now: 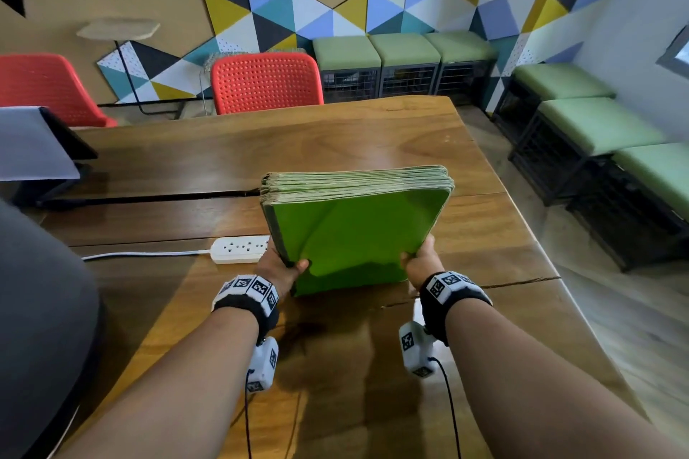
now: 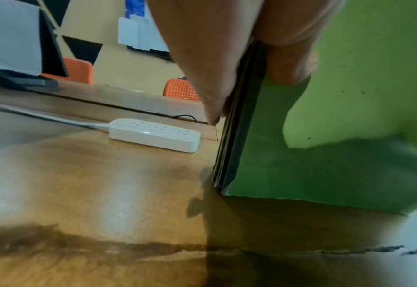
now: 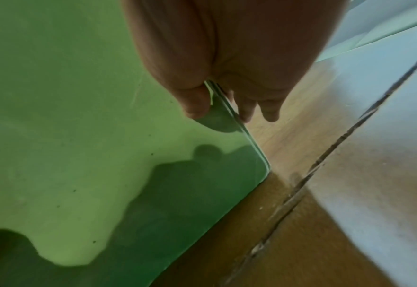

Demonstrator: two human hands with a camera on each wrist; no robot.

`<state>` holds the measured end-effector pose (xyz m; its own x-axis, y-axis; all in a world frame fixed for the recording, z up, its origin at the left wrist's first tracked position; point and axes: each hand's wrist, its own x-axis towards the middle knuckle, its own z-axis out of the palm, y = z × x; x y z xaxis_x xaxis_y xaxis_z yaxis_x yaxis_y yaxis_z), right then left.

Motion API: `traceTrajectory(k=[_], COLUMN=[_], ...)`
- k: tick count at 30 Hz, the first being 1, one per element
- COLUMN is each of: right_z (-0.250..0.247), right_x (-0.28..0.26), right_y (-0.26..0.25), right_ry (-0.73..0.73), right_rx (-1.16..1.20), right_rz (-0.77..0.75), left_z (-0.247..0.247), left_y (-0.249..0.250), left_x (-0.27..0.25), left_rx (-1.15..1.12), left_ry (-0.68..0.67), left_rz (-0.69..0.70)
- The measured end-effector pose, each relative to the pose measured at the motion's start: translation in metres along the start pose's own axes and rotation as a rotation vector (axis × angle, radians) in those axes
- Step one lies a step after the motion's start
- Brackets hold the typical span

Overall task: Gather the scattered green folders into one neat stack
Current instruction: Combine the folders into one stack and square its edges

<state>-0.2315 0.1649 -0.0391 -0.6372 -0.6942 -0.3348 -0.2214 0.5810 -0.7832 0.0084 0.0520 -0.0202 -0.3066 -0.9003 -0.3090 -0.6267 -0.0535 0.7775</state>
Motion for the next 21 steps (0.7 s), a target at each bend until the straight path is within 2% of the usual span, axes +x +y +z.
traceTrajectory(k=[2, 4, 10, 15, 21], right_z=[-0.005, -0.010, -0.029, -0.042, -0.062], right_x=[0.003, 0.006, 0.025, 0.047, 0.074], right_y=[-0.003, -0.004, -0.005, 0.007, 0.020], right_ry=[0.012, 0.039, 0.035, -0.016, 0.002], right_rx=[-0.068, -0.144, -0.238, -0.320, -0.329], right_rz=[0.006, -0.002, 0.109, 0.225, 0.265], left_z=[0.003, 0.006, 0.023, 0.049, 0.079], left_y=[0.006, 0.013, 0.032, 0.048, 0.071], left_x=[0.001, 0.003, 0.016, 0.026, 0.045], left_rx=[-0.003, 0.049, 0.264, 0.370, 0.383], left_ry=[0.068, 0.080, -0.085, -0.163, -0.200], left_rz=[0.024, 0.029, -0.187, -0.260, -0.280])
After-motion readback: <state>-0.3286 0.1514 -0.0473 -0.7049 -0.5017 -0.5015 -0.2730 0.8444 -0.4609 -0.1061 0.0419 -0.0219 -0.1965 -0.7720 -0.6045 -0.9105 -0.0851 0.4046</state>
